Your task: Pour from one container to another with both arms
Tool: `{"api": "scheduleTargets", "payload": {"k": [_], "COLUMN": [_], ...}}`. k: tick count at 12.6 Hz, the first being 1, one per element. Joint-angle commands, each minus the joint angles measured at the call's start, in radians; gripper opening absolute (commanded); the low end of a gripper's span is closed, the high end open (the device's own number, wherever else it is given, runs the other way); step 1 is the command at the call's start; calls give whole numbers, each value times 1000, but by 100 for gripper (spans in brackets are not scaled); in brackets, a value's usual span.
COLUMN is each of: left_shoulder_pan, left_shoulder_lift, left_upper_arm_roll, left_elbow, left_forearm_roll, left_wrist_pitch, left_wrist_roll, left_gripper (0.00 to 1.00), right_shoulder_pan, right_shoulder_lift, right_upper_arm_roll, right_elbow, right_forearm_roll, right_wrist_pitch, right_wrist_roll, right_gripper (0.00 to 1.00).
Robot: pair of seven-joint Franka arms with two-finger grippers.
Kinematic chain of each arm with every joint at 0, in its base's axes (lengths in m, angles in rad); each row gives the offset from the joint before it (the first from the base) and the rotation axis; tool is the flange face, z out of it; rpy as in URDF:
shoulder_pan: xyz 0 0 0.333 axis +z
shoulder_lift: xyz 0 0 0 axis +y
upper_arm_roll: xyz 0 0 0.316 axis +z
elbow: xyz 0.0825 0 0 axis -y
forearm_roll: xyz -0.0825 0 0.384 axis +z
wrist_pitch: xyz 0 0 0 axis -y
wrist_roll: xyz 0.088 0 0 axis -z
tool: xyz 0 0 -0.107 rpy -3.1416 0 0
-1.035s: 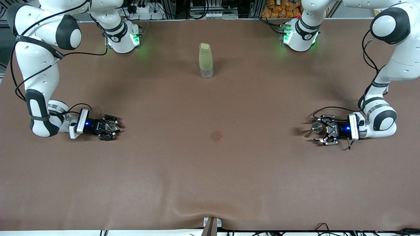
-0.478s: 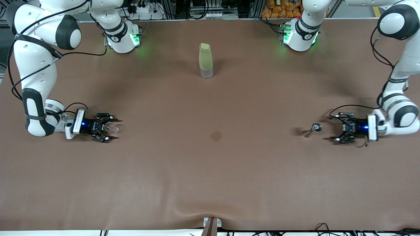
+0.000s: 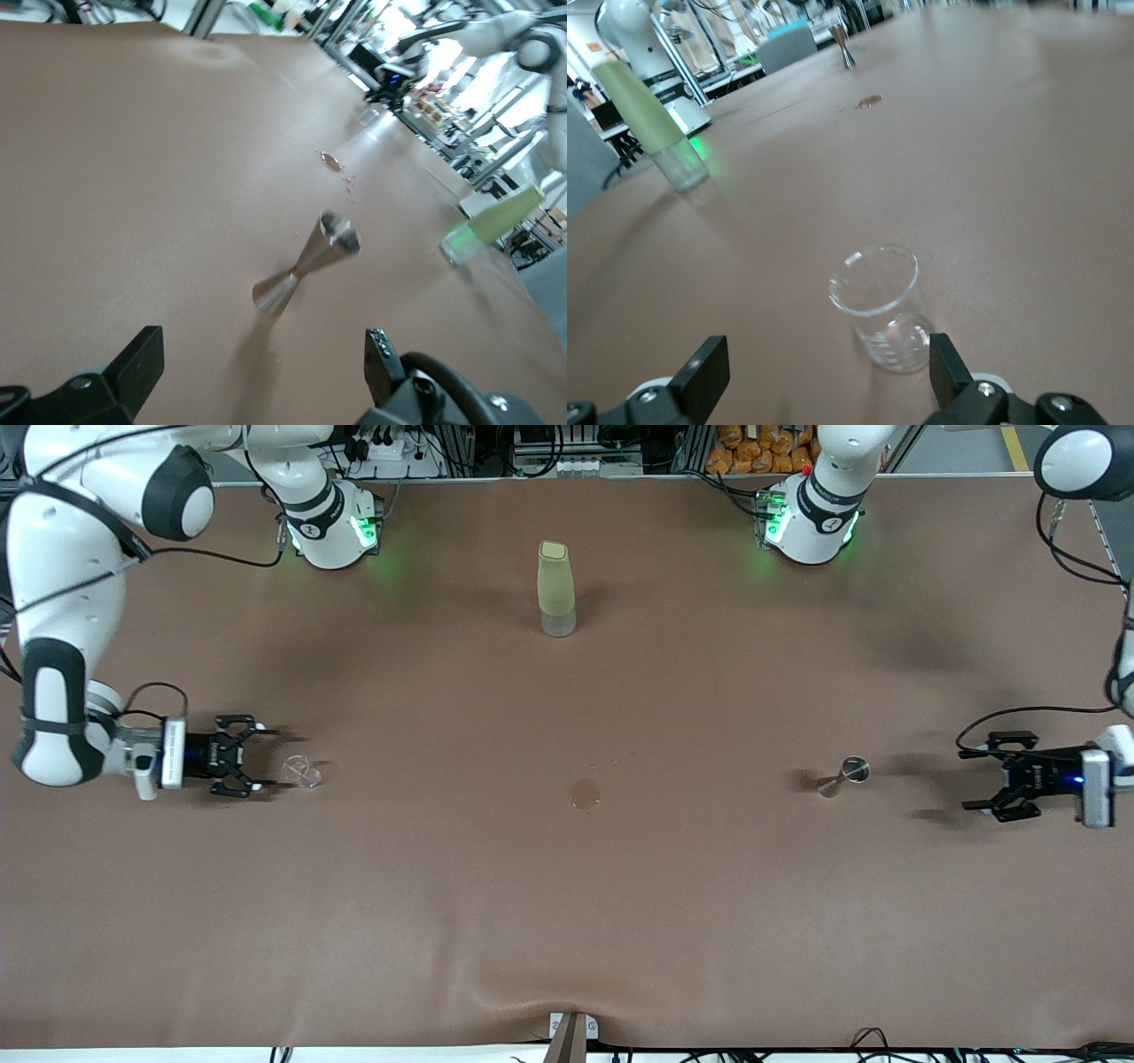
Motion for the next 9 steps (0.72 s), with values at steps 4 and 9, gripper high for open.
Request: {"api": "scheduleTargets", "payload": {"k": [4,9], "left_shoulder_pan": [-181,-462], "left_shoulder_lift": [-291,-553], "left_upper_arm_roll": [11,-8], "left_elbow": [30,27], "left_forearm_roll": [156,552], "left_wrist_pitch": [62,66], "left_wrist_roll": [-627,-1278], "left_gripper": [100,100], "right_shoulder_pan": [48,84], "right_shoulder_lift": [-389,-636], "right_upper_arm_roll": [-15,42], "right_elbow": [-23,0], "right_forearm_roll": [-345,-549], "right_wrist_pitch": [9,9], "right_wrist_roll": [800,1348], "right_gripper": [100,100]}}
